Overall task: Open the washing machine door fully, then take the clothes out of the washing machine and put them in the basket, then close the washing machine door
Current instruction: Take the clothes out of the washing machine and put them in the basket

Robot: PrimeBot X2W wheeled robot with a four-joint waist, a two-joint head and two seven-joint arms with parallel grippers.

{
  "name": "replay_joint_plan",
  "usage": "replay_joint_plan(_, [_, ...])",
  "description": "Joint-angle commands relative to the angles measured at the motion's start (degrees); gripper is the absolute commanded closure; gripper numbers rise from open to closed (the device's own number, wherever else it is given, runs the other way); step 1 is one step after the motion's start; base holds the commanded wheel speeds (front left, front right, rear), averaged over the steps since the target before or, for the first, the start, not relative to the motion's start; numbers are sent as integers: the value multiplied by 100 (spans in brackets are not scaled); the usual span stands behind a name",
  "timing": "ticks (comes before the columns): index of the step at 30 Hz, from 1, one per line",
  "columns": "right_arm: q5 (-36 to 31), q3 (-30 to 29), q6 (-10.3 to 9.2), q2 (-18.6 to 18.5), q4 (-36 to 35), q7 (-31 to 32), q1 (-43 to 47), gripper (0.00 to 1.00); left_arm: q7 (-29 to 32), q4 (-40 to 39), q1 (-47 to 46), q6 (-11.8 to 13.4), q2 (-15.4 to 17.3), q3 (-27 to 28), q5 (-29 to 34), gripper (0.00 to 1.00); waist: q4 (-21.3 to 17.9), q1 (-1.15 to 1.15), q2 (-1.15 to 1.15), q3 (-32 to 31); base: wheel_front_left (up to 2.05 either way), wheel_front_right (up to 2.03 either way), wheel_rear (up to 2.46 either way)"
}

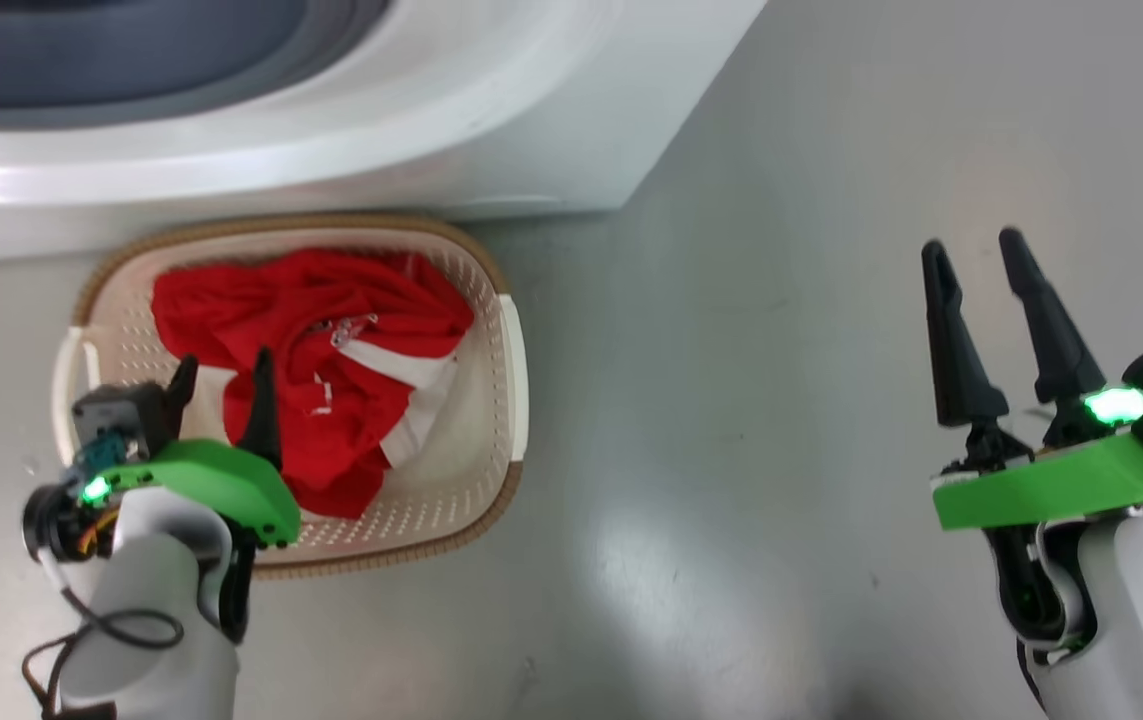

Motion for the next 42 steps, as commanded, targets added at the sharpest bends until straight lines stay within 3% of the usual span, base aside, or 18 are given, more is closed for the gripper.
replay_joint_plan(1, [-18, 147, 35, -54, -80, -37, 230, 0, -29, -153, 304, -25, 136, 147, -43, 0, 65, 0, 0, -412, 0, 0, 0])
replay_joint_plan(18, [-4, 135, 35, -131, 171, -37, 924, 0, -29, -2030, 1819, -38, 84, -255, -347, 0, 308, 0, 0, -1916, 0, 0, 0])
replay_joint_plan(42, [6, 15, 35, -197, 222, -37, 1697, 0, -29, -4118, 3290, -38, 160, -340, -417, 0, 398, 0, 0, -3156, 0, 0, 0])
